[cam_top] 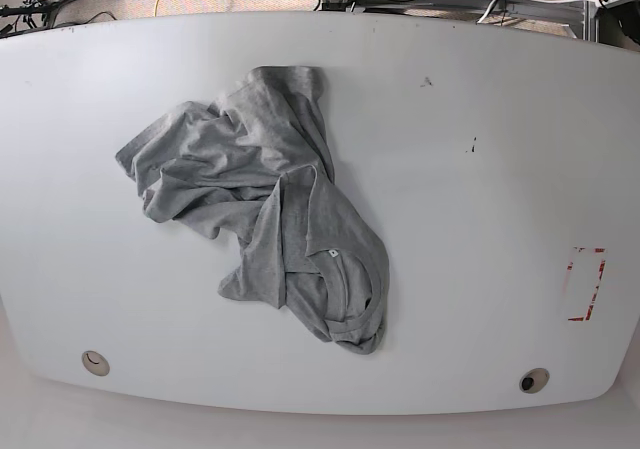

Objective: Fold the T-shirt properly

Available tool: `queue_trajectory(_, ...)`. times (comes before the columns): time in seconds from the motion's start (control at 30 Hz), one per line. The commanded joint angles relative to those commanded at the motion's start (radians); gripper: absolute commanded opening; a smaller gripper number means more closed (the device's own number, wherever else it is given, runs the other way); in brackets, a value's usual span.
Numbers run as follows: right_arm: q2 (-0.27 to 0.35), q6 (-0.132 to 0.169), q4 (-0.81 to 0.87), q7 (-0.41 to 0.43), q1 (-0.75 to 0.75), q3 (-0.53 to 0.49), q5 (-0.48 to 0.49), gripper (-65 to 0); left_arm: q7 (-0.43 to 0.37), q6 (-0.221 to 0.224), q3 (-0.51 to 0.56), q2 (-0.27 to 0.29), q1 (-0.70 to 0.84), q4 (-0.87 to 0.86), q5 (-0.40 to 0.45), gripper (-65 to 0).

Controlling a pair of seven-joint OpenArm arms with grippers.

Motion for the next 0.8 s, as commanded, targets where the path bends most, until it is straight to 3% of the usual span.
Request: queue_trajectory(0.8, -0.008, -0.006, 0.048, -0.003, 0.1, 0.008, 0.008, -59.9, 0.027, -0.004, -0.02, 0.002, -0.088, 0.067, 0.002, -27.3)
